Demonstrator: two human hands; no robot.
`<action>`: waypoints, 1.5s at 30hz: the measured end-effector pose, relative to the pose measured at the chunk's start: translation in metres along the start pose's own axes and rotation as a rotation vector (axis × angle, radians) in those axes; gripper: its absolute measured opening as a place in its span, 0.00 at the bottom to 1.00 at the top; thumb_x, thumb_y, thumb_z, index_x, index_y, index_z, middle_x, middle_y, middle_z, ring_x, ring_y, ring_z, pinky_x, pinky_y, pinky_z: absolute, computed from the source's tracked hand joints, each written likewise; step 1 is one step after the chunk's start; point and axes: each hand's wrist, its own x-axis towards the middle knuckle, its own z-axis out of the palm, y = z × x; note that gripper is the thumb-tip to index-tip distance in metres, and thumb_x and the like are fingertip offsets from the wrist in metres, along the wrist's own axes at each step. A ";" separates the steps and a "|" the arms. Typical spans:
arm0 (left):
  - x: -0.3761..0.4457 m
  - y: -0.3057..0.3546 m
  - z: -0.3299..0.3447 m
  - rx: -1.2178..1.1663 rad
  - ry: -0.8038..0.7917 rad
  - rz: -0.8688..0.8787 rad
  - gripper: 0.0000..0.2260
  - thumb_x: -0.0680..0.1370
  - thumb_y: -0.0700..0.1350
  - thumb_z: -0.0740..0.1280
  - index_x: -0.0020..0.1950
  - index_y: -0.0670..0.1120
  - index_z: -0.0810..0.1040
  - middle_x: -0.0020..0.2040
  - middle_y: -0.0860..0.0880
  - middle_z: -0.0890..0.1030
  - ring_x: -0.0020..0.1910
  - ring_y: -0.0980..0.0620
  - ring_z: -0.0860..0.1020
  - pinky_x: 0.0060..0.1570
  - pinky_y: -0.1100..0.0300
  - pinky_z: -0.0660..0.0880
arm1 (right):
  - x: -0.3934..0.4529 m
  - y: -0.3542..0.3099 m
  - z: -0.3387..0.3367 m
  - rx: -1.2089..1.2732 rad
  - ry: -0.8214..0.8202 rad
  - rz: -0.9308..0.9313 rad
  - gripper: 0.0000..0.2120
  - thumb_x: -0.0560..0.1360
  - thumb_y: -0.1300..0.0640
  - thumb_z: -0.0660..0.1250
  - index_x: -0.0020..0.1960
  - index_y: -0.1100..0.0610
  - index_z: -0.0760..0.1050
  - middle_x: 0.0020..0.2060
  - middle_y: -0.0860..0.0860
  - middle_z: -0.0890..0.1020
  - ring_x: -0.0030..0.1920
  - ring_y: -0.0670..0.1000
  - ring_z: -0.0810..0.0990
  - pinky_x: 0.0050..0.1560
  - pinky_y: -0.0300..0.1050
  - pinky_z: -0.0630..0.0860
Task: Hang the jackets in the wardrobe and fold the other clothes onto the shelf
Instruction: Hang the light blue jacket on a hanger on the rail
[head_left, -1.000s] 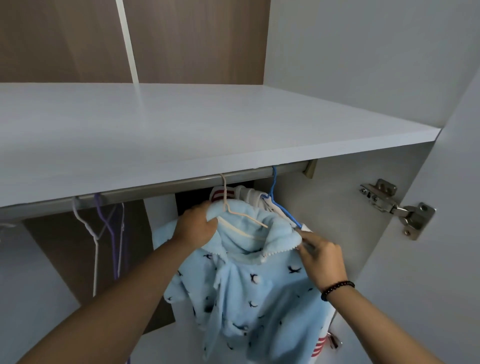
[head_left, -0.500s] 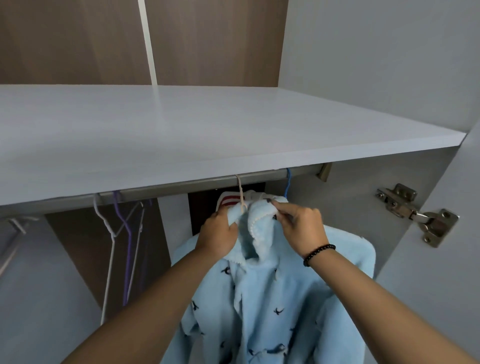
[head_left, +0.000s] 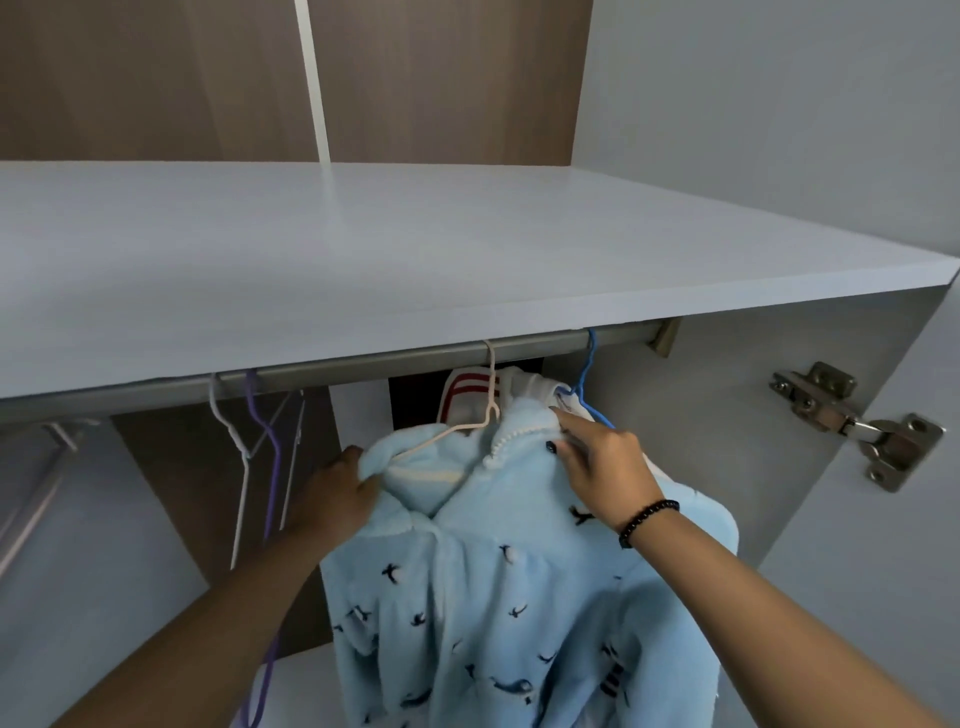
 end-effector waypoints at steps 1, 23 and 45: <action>0.000 0.001 -0.002 -0.011 -0.004 0.004 0.14 0.80 0.47 0.62 0.63 0.41 0.72 0.58 0.39 0.79 0.56 0.38 0.78 0.51 0.52 0.74 | -0.004 0.001 -0.001 -0.001 0.051 -0.018 0.16 0.73 0.66 0.69 0.59 0.55 0.80 0.38 0.52 0.85 0.39 0.56 0.82 0.42 0.36 0.73; 0.002 0.070 0.005 -0.262 0.042 0.118 0.22 0.79 0.39 0.60 0.74 0.44 0.65 0.70 0.41 0.71 0.67 0.43 0.71 0.66 0.48 0.69 | -0.078 0.039 -0.002 0.078 0.103 0.292 0.12 0.76 0.58 0.69 0.58 0.53 0.81 0.48 0.48 0.85 0.47 0.50 0.82 0.45 0.27 0.67; -0.157 0.126 0.038 0.009 -0.098 0.294 0.25 0.80 0.48 0.61 0.76 0.48 0.60 0.76 0.51 0.63 0.73 0.54 0.62 0.69 0.60 0.63 | -0.143 0.034 -0.033 -0.013 -0.401 0.211 0.29 0.74 0.46 0.65 0.71 0.54 0.62 0.59 0.51 0.74 0.61 0.53 0.71 0.59 0.43 0.70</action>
